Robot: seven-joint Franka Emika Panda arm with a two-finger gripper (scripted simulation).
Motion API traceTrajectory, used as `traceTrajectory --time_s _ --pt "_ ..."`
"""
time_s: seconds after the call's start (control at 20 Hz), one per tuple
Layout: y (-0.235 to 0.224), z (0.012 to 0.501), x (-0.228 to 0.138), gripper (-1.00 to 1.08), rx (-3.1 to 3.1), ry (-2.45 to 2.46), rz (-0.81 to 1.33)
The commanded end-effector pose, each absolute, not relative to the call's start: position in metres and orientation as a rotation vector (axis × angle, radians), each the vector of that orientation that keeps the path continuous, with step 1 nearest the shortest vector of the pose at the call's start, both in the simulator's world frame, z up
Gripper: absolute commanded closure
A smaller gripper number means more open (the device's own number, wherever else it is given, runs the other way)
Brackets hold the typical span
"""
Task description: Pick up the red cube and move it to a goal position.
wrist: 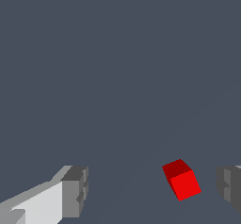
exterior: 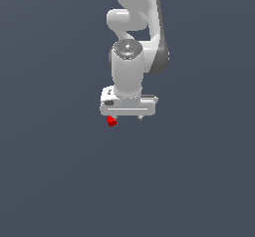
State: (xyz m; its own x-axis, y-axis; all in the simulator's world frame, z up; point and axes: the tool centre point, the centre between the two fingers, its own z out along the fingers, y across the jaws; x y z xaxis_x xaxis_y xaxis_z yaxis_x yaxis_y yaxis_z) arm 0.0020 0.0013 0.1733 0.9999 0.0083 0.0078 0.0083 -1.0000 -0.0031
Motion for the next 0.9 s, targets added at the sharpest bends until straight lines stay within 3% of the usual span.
traceTrajectory --time_s 0.0,0.85 --pt "0.001 0.173 0.002 -0.92 -3.138 -0.013 -0.012" --pt "-0.026 0.117 -0.037 -0.92 -3.130 -0.243 -0.008"
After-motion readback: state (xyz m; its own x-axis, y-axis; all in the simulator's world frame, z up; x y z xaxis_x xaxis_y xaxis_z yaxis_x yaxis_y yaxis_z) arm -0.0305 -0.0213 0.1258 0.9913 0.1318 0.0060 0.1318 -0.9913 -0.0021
